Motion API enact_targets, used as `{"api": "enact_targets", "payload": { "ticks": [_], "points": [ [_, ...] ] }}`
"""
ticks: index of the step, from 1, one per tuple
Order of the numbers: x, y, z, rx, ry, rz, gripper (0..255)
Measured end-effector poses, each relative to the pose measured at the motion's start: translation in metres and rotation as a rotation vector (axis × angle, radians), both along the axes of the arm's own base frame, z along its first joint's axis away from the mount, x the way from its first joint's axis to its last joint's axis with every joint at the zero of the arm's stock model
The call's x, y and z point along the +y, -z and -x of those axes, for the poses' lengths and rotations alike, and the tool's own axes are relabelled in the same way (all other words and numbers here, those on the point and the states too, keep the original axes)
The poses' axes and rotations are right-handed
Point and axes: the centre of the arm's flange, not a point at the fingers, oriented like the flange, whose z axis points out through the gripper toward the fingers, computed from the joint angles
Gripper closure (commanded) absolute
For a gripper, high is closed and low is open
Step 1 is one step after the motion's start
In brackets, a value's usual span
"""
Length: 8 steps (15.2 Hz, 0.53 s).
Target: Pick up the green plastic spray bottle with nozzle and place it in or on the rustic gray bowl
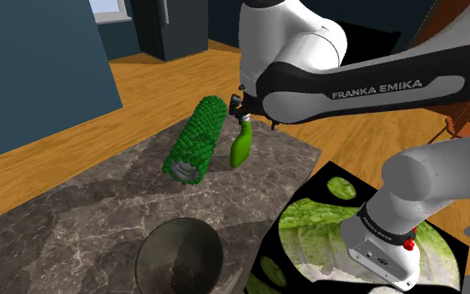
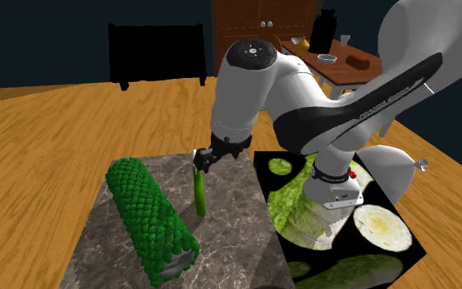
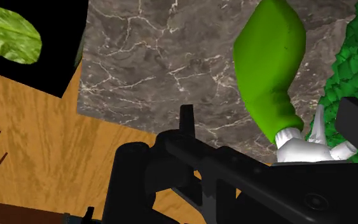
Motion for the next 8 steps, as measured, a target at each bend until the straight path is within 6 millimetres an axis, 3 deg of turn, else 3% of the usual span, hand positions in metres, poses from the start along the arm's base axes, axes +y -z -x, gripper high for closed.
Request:
{"api": "enact_targets", "payload": {
  "ticks": [4, 8],
  "points": [
    [0.024, 0.045, -0.037, -0.047, 0.207, 0.058, 0],
    [0.035, 0.085, -0.075, -0.092, 0.397, 0.105, 0]
  ]
}}
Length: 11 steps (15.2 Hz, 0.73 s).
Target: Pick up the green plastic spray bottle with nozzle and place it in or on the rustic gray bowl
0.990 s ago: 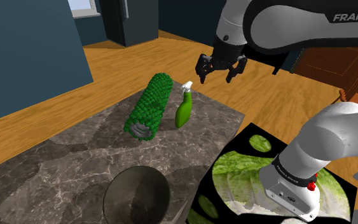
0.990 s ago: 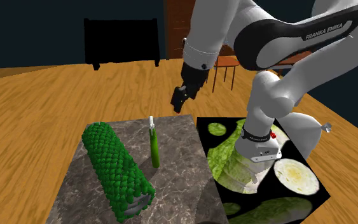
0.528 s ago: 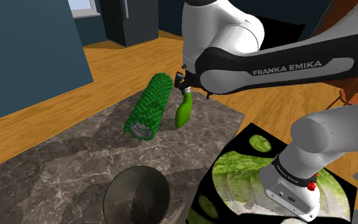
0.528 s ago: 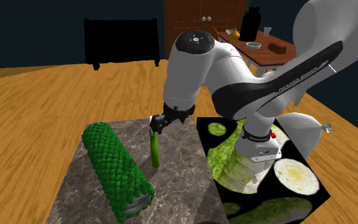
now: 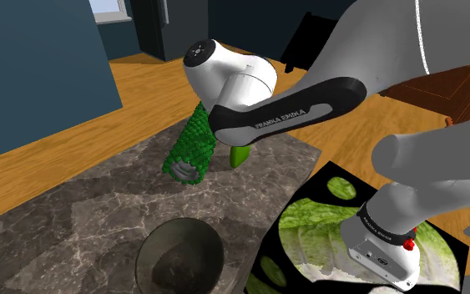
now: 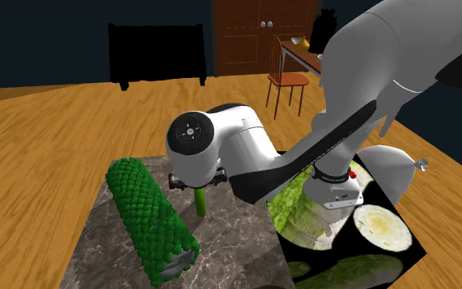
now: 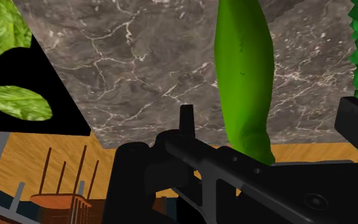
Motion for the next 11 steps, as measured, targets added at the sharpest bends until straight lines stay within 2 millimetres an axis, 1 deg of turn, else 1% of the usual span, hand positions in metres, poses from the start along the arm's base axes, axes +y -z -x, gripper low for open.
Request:
{"api": "enact_targets", "payload": {
  "ticks": [1, 7, 11],
  "points": [
    [-0.001, 0.008, -0.003, -0.003, 0.015, 0.002, 0],
    [-0.015, 0.034, -0.010, -0.006, 0.030, 0.004, 0],
    [-0.017, 0.038, -0.010, -0.007, 0.031, 0.004, 0]
  ]
}}
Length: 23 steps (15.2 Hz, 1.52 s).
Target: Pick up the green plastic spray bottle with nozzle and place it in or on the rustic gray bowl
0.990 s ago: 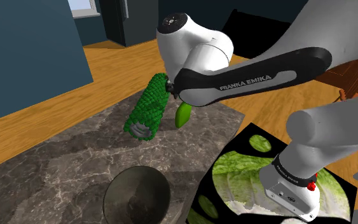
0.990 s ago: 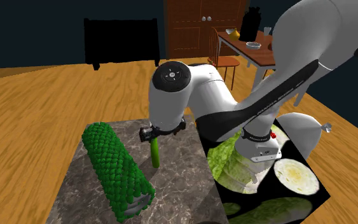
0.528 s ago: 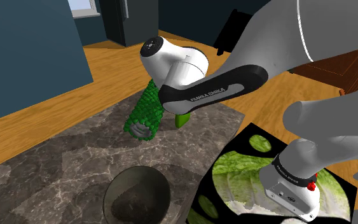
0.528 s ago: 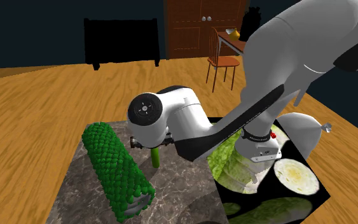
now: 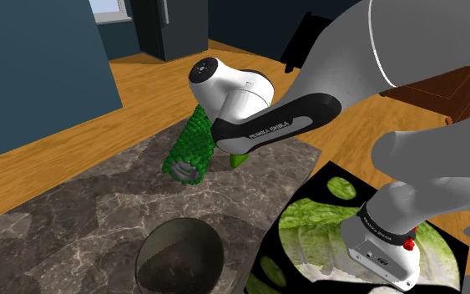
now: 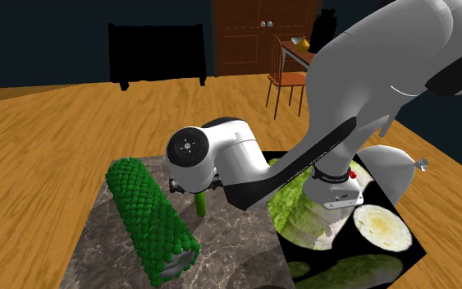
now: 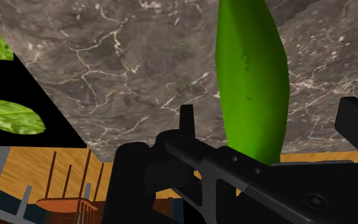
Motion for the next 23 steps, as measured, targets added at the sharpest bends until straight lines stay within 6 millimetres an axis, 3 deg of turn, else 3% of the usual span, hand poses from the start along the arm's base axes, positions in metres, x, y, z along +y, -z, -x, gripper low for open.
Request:
{"api": "enact_targets", "payload": {
  "ticks": [3, 4, 14, 23],
  "points": [
    [0.000, 0.000, 0.000, 0.000, 0.000, 0.000, 0],
    [0.000, 0.000, 0.000, 0.000, 0.000, 0.000, 255],
    [0.000, 0.000, 0.000, 0.000, 0.000, 0.000, 255],
    [-0.001, -0.042, 0.000, 0.000, 0.000, 0.000, 255]
  ]
}}
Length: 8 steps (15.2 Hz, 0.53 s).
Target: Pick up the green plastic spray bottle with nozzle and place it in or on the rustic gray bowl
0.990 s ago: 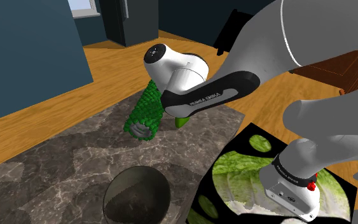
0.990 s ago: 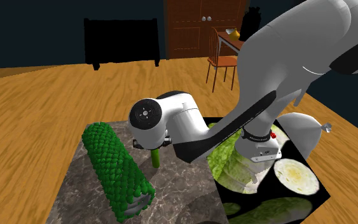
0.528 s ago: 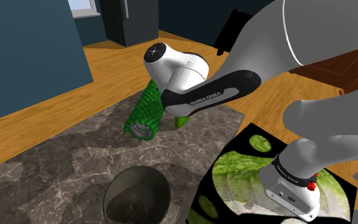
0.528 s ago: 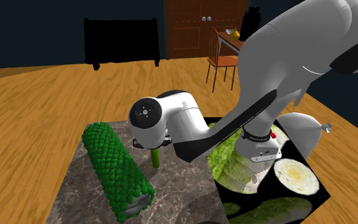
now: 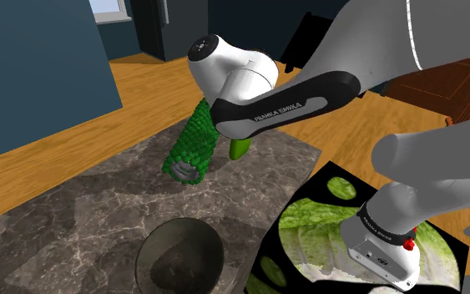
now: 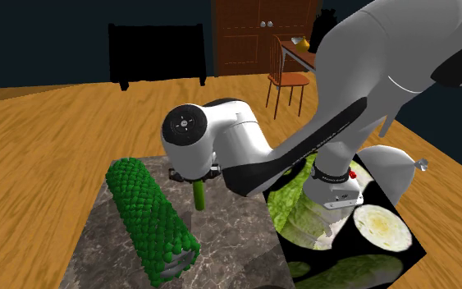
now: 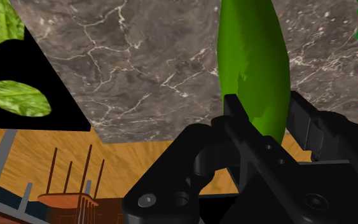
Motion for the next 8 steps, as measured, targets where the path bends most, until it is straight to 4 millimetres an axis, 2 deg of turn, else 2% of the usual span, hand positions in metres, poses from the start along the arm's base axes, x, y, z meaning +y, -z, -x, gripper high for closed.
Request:
{"api": "enact_targets", "payload": {
  "ticks": [8],
  "points": [
    [0.000, -0.041, 0.000, 0.000, 0.000, 0.000, 255]
  ]
}}
